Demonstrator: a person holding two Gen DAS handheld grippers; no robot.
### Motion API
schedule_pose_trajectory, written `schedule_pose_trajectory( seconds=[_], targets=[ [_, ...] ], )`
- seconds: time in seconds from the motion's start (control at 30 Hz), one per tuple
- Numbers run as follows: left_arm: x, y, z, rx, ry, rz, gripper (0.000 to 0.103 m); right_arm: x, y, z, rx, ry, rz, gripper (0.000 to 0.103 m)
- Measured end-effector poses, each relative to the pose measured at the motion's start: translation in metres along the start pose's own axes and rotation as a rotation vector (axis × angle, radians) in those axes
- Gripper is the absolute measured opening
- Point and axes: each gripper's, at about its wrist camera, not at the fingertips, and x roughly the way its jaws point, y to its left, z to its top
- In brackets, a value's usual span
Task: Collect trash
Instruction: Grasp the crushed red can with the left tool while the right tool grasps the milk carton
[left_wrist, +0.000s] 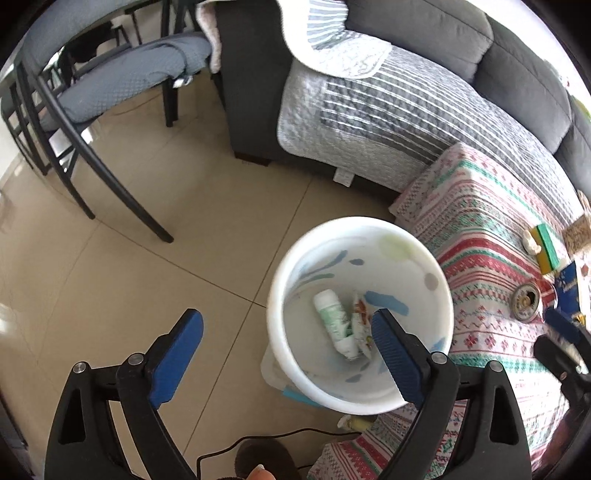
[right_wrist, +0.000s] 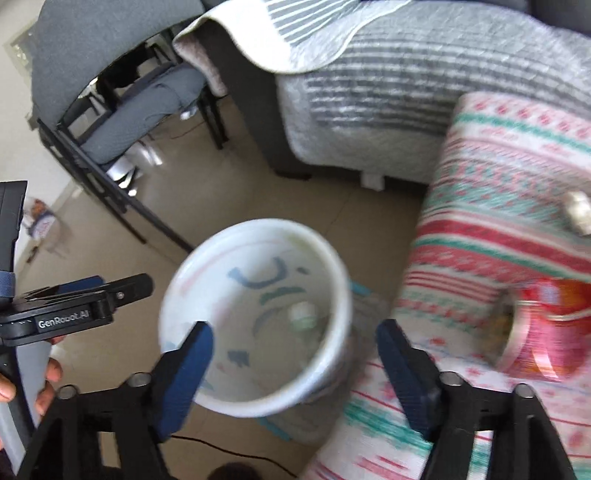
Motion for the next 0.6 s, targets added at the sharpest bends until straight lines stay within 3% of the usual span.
schedule_pose_trajectory(
  seconds=[0.3, 0.6],
  targets=[
    [-0.019, -0.067, -0.006, 0.091, 0.002, -0.071, 0.094, -0.082, -0.048, -0.005, -0.029, -0.058, -0.291, 0.087],
    [-0.032, -0.181, -0.008, 0.255, 0.009, -0.21, 0.094, -0.177, -0.153, -0.018, 0.163, -0.126, -0.443, 0.092]
  ],
)
